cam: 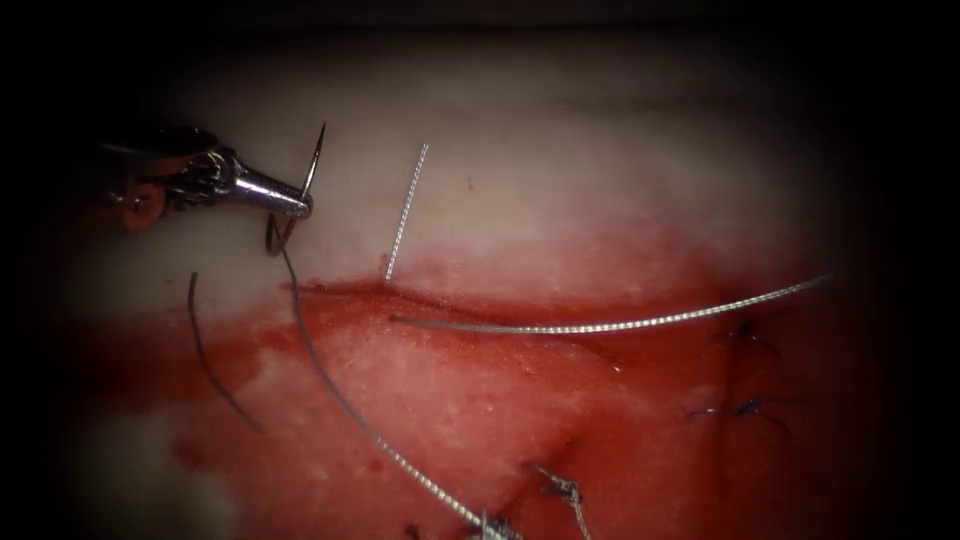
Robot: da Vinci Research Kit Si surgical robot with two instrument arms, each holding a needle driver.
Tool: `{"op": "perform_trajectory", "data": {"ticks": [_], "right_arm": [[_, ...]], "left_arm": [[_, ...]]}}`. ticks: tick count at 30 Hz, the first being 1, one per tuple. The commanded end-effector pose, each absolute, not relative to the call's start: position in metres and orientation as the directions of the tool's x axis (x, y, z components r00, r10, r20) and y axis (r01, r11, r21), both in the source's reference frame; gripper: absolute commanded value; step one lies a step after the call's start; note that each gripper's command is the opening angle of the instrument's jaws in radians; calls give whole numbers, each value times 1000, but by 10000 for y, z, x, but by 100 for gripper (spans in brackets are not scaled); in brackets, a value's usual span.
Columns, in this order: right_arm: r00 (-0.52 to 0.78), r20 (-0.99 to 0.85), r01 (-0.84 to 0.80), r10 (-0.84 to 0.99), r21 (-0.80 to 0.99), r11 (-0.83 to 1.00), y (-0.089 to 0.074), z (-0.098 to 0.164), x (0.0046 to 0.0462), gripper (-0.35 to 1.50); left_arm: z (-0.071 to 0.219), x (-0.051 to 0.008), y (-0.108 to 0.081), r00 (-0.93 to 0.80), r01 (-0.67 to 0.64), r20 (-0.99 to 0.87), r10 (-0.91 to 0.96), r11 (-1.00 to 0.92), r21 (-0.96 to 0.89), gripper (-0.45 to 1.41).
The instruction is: Wound Closure
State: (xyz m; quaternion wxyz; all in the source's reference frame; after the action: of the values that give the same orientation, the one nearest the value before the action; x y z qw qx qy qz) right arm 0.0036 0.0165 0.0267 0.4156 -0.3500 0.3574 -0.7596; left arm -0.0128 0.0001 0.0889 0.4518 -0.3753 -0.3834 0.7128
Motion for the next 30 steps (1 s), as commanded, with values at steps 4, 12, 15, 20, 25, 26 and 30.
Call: {"op": "perform_trajectory", "data": {"ticks": [4, 12, 15, 20, 25, 26, 30], "right_arm": [[-263, 21, 505, -965, -849, -156, 206, 250, 128, 91], [12, -309, 533, -951, -803, 267, 183, 345, 272, 109], [-2, -360, 506, -933, -805, 309, 169, 377, 295, 111], [9, -399, 503, -917, -791, 349, 144, 419, 322, 111], [15, -480, 502, -877, -755, 422, 126, 448, 336, 103], [2, -475, 502, -880, -761, 412, 124, 451, 339, 101], [-14, -464, 503, -886, -769, 395, 119, 460, 348, 101]], "left_arm": [[880, -129, 15, -305, -355, -198, 932, -304, -884, -45], [879, -129, 15, -305, -354, -197, 932, -303, -885, -45], [880, -129, 15, -305, -354, -198, 932, -304, -885, -45], [880, -129, 15, -305, -354, -198, 932, -304, -885, -45], [880, -129, 15, -305, -354, -198, 932, -304, -884, -45], [880, -129, 15, -305, -354, -198, 932, -304, -884, -45], [880, -129, 15, -305, -354, -198, 932, -304, -884, -45]]}}
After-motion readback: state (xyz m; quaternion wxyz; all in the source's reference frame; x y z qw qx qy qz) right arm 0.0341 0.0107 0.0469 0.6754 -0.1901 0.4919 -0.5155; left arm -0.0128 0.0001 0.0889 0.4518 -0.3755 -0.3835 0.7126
